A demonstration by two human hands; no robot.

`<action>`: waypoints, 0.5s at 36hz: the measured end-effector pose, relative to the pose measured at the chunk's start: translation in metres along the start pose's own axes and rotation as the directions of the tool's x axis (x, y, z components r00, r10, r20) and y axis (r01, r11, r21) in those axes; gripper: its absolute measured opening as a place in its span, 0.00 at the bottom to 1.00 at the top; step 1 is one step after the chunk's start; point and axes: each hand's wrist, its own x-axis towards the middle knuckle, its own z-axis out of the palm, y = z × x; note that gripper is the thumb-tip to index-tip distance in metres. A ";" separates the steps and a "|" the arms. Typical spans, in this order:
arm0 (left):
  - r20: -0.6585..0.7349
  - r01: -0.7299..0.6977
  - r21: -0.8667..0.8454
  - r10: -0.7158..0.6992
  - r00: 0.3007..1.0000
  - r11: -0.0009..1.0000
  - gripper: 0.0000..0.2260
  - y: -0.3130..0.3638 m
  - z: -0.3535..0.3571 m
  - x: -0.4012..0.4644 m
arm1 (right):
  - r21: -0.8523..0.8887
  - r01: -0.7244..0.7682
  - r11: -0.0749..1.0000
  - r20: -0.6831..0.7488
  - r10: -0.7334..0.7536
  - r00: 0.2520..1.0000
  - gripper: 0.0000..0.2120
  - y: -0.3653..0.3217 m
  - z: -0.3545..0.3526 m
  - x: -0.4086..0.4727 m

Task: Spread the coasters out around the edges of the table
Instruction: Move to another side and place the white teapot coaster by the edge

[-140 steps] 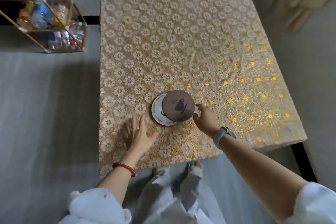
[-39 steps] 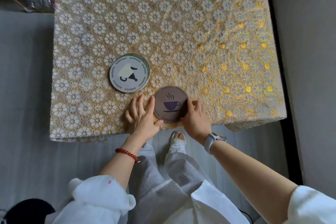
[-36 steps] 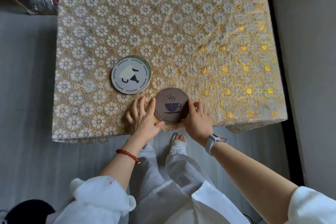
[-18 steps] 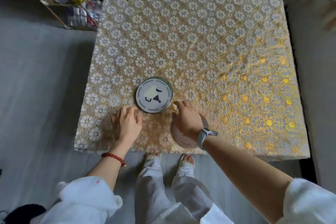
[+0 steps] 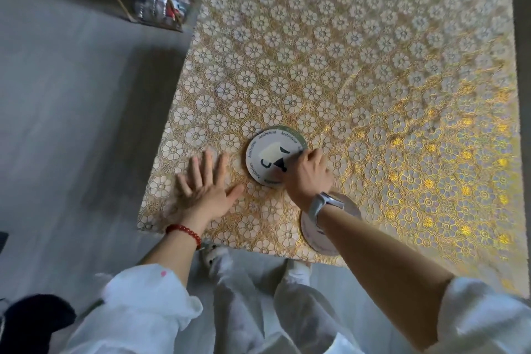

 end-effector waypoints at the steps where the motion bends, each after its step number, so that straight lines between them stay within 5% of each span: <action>1: 0.017 0.001 0.004 -0.001 1.000 1.000 0.35 0.001 -0.002 -0.001 | 0.016 -0.014 1.000 0.002 0.014 1.000 0.24 -0.002 -0.002 -0.001; 8: 0.000 -0.082 -0.017 0.082 0.997 0.996 0.33 0.000 -0.019 -0.014 | 0.202 -0.062 0.977 -0.079 0.079 0.994 0.24 -0.025 -0.007 -0.020; 13: -0.041 -0.233 -0.351 0.234 0.971 0.907 0.28 -0.034 -0.051 -0.015 | 0.424 0.005 0.905 -0.185 0.081 0.979 0.28 -0.063 -0.016 -0.056; 18: -0.164 -0.360 -0.430 0.321 0.933 0.828 0.21 -0.098 -0.102 -0.025 | 0.436 0.042 0.899 -0.264 0.083 0.961 0.28 -0.132 -0.024 -0.101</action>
